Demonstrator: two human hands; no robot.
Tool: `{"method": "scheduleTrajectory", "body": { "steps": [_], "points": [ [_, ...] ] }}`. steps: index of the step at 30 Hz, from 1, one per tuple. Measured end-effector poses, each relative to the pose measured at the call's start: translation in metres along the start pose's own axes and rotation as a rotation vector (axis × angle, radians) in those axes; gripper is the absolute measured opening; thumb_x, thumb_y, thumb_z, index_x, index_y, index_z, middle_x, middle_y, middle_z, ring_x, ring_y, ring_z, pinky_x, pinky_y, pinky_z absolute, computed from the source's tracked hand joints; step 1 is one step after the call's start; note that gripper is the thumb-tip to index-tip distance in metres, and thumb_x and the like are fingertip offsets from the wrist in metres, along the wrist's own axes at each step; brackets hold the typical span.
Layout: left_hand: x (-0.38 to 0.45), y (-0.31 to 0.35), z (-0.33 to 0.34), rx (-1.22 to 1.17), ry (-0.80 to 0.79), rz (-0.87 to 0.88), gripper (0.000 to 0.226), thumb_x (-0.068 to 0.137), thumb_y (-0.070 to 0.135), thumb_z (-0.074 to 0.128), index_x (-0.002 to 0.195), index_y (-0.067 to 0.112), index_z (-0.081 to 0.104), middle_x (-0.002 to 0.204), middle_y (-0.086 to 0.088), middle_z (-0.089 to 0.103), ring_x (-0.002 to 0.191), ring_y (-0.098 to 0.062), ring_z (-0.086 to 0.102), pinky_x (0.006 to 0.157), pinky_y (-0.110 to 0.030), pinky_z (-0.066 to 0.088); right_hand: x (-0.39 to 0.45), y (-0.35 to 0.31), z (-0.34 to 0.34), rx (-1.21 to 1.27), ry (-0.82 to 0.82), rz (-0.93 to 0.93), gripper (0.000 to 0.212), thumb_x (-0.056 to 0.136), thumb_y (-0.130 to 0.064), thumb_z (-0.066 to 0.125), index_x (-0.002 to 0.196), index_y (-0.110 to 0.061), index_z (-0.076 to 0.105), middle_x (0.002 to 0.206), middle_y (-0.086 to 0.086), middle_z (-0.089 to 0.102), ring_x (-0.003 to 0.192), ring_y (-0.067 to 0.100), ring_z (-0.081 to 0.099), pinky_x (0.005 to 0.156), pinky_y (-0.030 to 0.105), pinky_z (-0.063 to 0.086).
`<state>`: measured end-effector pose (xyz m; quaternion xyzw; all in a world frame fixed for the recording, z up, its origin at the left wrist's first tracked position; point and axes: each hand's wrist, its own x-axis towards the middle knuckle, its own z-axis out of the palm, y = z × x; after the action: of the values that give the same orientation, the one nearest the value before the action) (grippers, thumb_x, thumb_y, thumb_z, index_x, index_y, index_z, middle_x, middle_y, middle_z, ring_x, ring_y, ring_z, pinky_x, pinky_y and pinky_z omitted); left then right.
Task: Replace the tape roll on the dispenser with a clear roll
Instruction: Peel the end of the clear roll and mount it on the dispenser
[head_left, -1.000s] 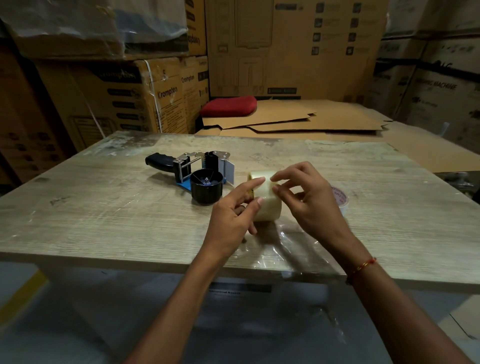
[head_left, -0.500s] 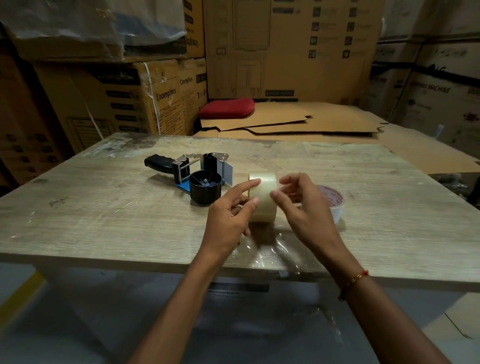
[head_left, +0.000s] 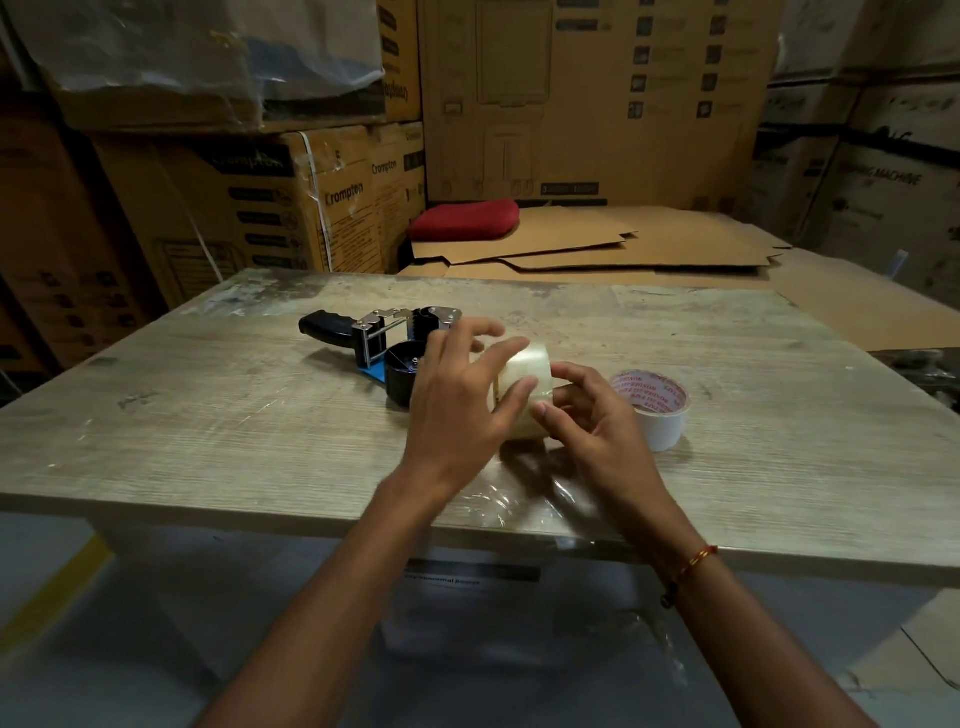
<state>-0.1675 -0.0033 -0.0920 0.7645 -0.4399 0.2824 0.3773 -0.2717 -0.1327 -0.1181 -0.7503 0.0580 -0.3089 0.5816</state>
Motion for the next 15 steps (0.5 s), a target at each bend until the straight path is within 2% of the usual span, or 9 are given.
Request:
{"method": "scheduleTrajectory", "body": {
  "steps": [3, 5, 11, 15],
  "points": [
    [0.018, 0.0, -0.003, 0.069, -0.136, 0.157, 0.033, 0.09, 0.039, 0.066, 0.117, 0.019, 0.07, 0.113, 0.0, 0.059, 0.104, -0.019, 0.05, 0.085, -0.044, 0.048, -0.001, -0.001, 0.0, -0.055, -0.01, -0.032, 0.038, 0.097, -0.011, 0.066, 0.131, -0.024, 0.057, 0.097, 0.0, 0.072, 0.092, 0.012, 0.071, 0.071, 0.024, 0.056],
    [0.023, 0.001, -0.005, 0.079, -0.15, 0.198, 0.027, 0.089, 0.034, 0.069, 0.111, 0.019, 0.073, 0.106, 0.0, 0.06, 0.1, -0.019, 0.051, 0.083, -0.044, 0.049, 0.0, 0.001, 0.0, -0.071, -0.007, -0.04, 0.039, 0.097, -0.012, 0.066, 0.132, -0.025, 0.056, 0.098, -0.001, 0.072, 0.092, 0.012, 0.071, 0.071, 0.024, 0.056],
    [0.027, 0.009, -0.008, 0.0, -0.183, 0.149, 0.012, 0.087, 0.021, 0.074, 0.097, 0.016, 0.071, 0.094, 0.003, 0.057, 0.093, -0.016, 0.048, 0.078, -0.031, 0.042, 0.002, 0.004, -0.001, -0.114, -0.025, -0.09, 0.042, 0.097, -0.014, 0.066, 0.136, -0.021, 0.056, 0.106, 0.002, 0.073, 0.097, 0.014, 0.072, 0.077, 0.029, 0.06],
    [0.033, 0.009, -0.014, -0.004, -0.252, 0.135, 0.004, 0.089, 0.017, 0.07, 0.093, 0.018, 0.068, 0.088, 0.007, 0.056, 0.088, -0.015, 0.049, 0.08, -0.035, 0.044, 0.001, 0.004, -0.001, -0.141, -0.037, -0.083, 0.044, 0.097, -0.016, 0.067, 0.138, -0.021, 0.054, 0.108, 0.0, 0.071, 0.097, 0.012, 0.071, 0.08, 0.032, 0.062]
  ]
}}
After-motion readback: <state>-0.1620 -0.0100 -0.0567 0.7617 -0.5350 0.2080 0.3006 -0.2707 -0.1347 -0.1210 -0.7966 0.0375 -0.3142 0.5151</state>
